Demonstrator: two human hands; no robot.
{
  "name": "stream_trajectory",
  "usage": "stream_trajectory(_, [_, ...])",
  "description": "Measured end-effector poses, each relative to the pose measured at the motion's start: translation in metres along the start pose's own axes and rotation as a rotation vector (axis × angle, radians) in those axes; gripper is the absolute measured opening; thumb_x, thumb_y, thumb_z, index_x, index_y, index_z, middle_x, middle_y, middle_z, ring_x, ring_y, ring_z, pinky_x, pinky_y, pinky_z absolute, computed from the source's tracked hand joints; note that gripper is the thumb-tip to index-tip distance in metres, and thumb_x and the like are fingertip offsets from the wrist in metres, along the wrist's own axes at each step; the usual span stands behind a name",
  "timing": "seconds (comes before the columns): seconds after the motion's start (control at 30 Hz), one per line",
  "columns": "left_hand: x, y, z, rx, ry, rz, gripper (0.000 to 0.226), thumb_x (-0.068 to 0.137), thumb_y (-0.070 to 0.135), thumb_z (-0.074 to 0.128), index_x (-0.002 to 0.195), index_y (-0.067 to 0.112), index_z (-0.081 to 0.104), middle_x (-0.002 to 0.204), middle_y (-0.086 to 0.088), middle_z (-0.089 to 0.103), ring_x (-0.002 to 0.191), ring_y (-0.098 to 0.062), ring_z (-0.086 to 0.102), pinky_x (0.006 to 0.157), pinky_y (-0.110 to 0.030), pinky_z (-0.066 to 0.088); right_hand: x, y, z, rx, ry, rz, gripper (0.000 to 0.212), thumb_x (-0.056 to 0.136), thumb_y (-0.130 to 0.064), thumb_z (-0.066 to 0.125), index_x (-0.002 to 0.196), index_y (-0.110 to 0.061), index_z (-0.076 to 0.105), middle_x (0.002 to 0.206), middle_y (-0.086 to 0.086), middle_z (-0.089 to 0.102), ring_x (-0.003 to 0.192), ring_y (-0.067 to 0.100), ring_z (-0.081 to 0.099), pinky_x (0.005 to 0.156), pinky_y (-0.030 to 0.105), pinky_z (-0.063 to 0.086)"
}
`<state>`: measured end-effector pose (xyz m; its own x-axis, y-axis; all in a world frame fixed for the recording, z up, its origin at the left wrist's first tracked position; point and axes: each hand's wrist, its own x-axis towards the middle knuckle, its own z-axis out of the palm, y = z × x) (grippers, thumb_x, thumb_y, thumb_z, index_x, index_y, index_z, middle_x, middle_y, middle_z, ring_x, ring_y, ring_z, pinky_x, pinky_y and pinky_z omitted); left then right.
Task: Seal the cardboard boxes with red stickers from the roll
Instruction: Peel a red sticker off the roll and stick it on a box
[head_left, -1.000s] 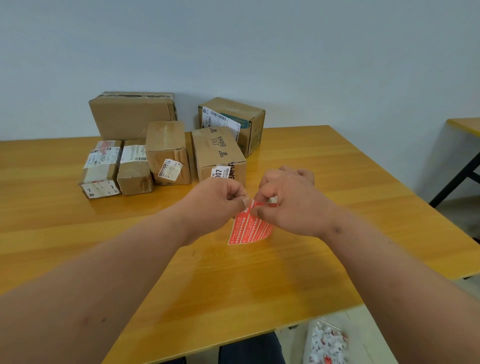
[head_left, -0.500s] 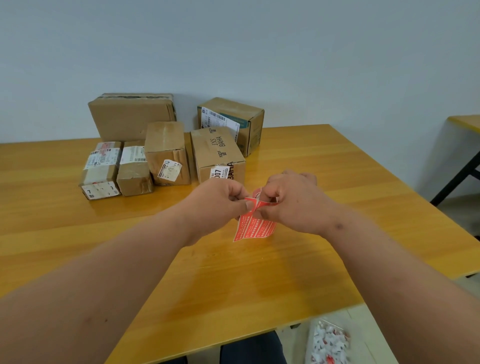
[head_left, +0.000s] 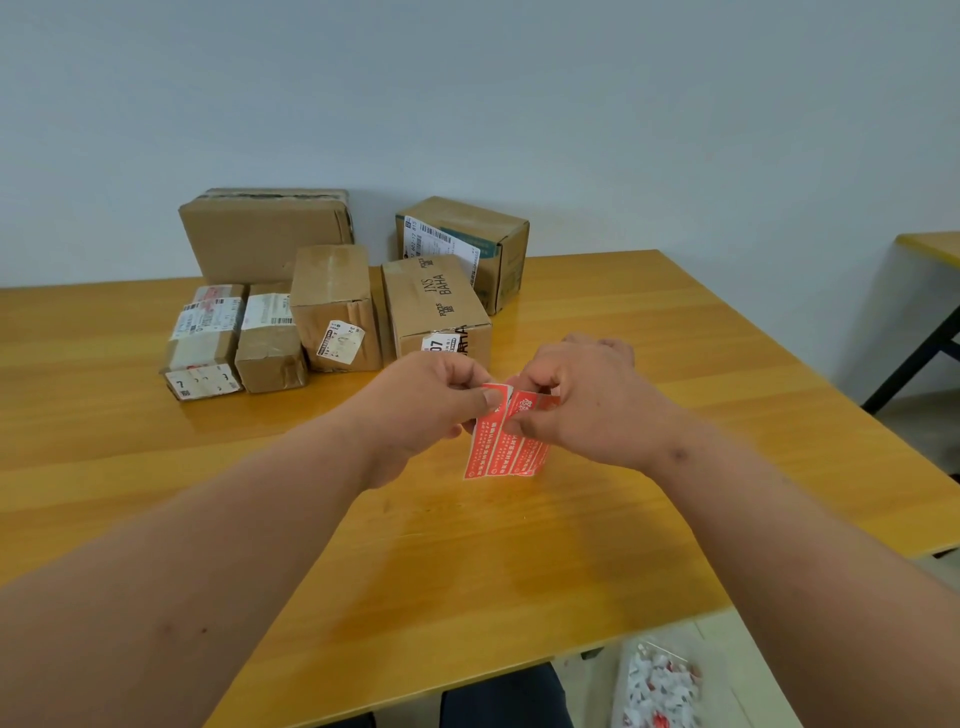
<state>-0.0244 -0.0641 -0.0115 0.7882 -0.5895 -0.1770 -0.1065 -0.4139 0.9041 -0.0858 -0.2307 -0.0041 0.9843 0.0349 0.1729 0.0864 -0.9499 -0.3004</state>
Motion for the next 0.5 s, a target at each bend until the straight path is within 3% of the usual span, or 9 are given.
stream_trajectory(0.13, [-0.0024, 0.0010, -0.0033, -0.015, -0.008, 0.013, 0.008, 0.089, 0.024, 0.067, 0.095, 0.019, 0.070, 0.091, -0.007, 0.075, 0.097, -0.026, 0.068, 0.096, -0.044, 0.050, 0.0031, 0.0014, 0.0004, 0.000, -0.047, 0.035, 0.016, 0.080, -0.043, 0.070, 0.086, -0.028, 0.070, 0.077, -0.014, 0.063, 0.085, 0.002, 0.048, 0.098, 0.040, 0.026])
stream_trajectory(0.2, [-0.0037, 0.0018, -0.0037, 0.023, -0.028, 0.014, 0.010, 0.088, 0.024, 0.069, 0.093, 0.016, 0.071, 0.088, -0.005, 0.075, 0.084, -0.017, 0.066, 0.087, -0.038, 0.049, 0.0033, 0.0007, -0.0009, -0.015, -0.061, 0.023, 0.011, 0.083, -0.039, 0.067, 0.078, -0.030, 0.069, 0.075, -0.011, 0.063, 0.086, 0.004, 0.050, 0.099, 0.042, 0.025])
stream_trajectory(0.33, [-0.0028, 0.0027, -0.0024, 0.156, -0.023, 0.027, 0.019, 0.092, 0.025, 0.063, 0.090, 0.008, 0.069, 0.079, 0.000, 0.071, 0.070, -0.007, 0.058, 0.069, -0.024, 0.043, 0.0015, -0.0023, -0.0033, -0.010, -0.108, 0.028, 0.029, 0.084, -0.039, 0.066, 0.058, -0.037, 0.054, 0.079, -0.012, 0.062, 0.099, 0.009, 0.047, 0.101, 0.041, 0.021])
stream_trajectory(0.4, [-0.0015, 0.0023, -0.0009, 0.190, -0.021, 0.027, 0.020, 0.095, 0.028, 0.059, 0.090, 0.009, 0.067, 0.076, 0.001, 0.068, 0.069, -0.010, 0.054, 0.066, -0.024, 0.043, 0.0016, -0.0032, -0.0015, -0.016, -0.137, 0.039, 0.026, 0.083, -0.041, 0.066, 0.060, -0.035, 0.056, 0.085, -0.010, 0.064, 0.103, 0.010, 0.043, 0.101, 0.041, 0.020])
stream_trajectory(0.5, [0.0010, 0.0001, 0.0011, 0.219, -0.020, 0.013, 0.021, 0.097, 0.029, 0.056, 0.093, 0.010, 0.064, 0.083, -0.002, 0.069, 0.077, -0.017, 0.058, 0.074, -0.031, 0.049, 0.0024, -0.0029, 0.0018, -0.018, -0.129, 0.035, 0.022, 0.083, -0.040, 0.067, 0.064, -0.033, 0.059, 0.086, -0.009, 0.063, 0.103, 0.012, 0.044, 0.101, 0.043, 0.021])
